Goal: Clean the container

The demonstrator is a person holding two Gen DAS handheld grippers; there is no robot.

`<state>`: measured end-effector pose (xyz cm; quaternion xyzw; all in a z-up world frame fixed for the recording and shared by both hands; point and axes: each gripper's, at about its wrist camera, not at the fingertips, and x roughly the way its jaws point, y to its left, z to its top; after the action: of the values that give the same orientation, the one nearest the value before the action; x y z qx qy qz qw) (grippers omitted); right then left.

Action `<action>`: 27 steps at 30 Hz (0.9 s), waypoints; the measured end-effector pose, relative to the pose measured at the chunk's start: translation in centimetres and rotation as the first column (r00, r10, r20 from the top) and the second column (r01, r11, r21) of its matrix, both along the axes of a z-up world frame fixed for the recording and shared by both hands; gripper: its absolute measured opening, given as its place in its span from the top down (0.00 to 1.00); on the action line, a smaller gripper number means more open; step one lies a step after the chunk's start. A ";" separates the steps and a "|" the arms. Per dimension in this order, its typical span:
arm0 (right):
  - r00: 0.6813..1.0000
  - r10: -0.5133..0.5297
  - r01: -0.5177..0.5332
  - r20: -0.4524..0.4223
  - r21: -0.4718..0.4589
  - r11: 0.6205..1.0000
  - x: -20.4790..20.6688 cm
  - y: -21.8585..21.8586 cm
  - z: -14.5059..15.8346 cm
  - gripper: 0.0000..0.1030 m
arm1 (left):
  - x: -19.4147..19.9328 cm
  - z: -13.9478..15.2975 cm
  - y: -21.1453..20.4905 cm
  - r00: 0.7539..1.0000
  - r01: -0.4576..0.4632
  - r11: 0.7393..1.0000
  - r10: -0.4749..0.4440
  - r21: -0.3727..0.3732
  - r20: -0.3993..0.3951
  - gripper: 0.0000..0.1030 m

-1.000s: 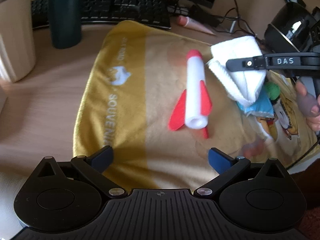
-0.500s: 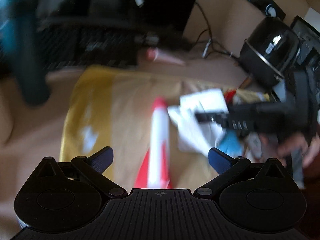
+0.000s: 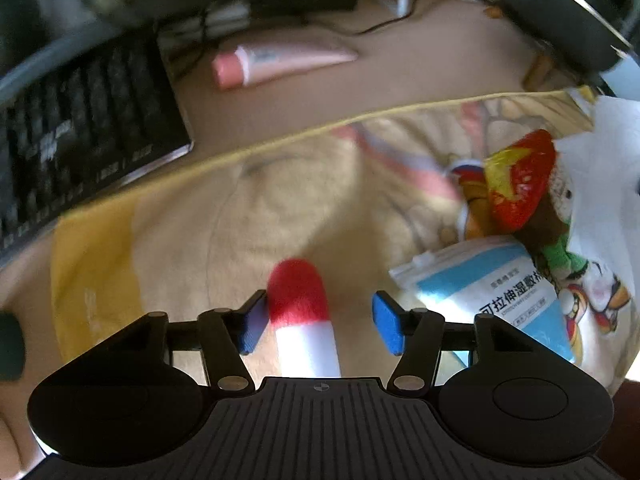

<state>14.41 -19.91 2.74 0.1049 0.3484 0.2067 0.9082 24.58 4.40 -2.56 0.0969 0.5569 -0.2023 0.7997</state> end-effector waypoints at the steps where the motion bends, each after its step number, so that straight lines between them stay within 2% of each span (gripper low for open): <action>1: 1.000 -0.009 0.009 -0.006 0.000 1.000 0.1 -0.4 -0.1 0.93 | -0.1 0.2 0.2 1.000 -0.005 1.000 0.005 -0.006 0.006 0.66; 3: 1.000 -0.012 0.012 -0.006 -0.003 1.000 0.3 -0.6 0.0 0.93 | -0.2 1.0 1.2 0.998 -0.048 0.997 0.049 -0.065 0.027 0.68; 5: 1.000 -0.011 0.011 0.001 -0.006 1.000 0.7 -0.5 0.4 0.93 | -0.5 3.2 2.7 0.987 -0.121 0.976 0.138 -0.179 0.086 0.68; 8: 0.999 0.016 -0.016 0.028 -0.009 1.000 1.1 0.4 1.3 0.93 | -2.4 6.3 3.8 0.958 -0.108 0.949 0.178 -0.296 0.223 0.68; 12: 0.993 0.078 -0.082 0.092 0.040 0.996 1.9 1.8 3.4 0.93 | -5.9 6.7 4.6 0.911 -0.133 0.916 0.264 -0.379 0.318 0.68; 15: 0.975 0.164 -0.175 0.149 0.068 0.982 2.3 3.8 5.2 0.93 | -9.5 6.5 4.9 0.865 -0.107 0.928 0.263 -0.356 0.428 0.68; 16: 0.969 0.196 -0.210 0.149 0.085 0.974 2.6 4.6 5.5 0.93 | -10.4 6.3 5.0 0.860 -0.094 0.935 0.249 -0.342 0.445 0.68; 18: 0.958 0.258 -0.273 0.125 0.125 0.954 3.3 6.4 5.3 0.93 | -11.3 6.3 4.5 0.862 -0.078 0.938 0.233 -0.337 0.450 0.68; 20: 0.949 0.306 -0.313 0.075 0.125 0.941 4.1 8.3 4.3 0.93 | -12.0 6.3 4.5 0.869 -0.075 0.934 0.234 -0.351 0.437 0.68; 22: 0.949 0.313 -0.315 0.036 0.068 0.947 4.4 9.6 3.0 0.93 | -12.0 6.6 5.0 0.870 -0.103 0.919 0.269 -0.382 0.412 0.68; 25: 0.963 0.266 -0.263 0.028 -0.086 0.961 4.2 10.0 1.7 0.93 | -11.4 6.1 6.3 0.872 -0.170 0.885 0.340 -0.434 0.351 0.68; 27: 0.974 0.228 -0.224 0.017 -0.116 0.968 4.2 9.2 1.2 0.93 | -11.0 5.9 7.0 0.870 -0.206 0.872 0.371 -0.444 0.325 0.68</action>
<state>18.59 -10.74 3.92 0.0099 0.3554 0.2903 0.8884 13.60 11.40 3.34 -0.1133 0.3370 -0.1617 0.9206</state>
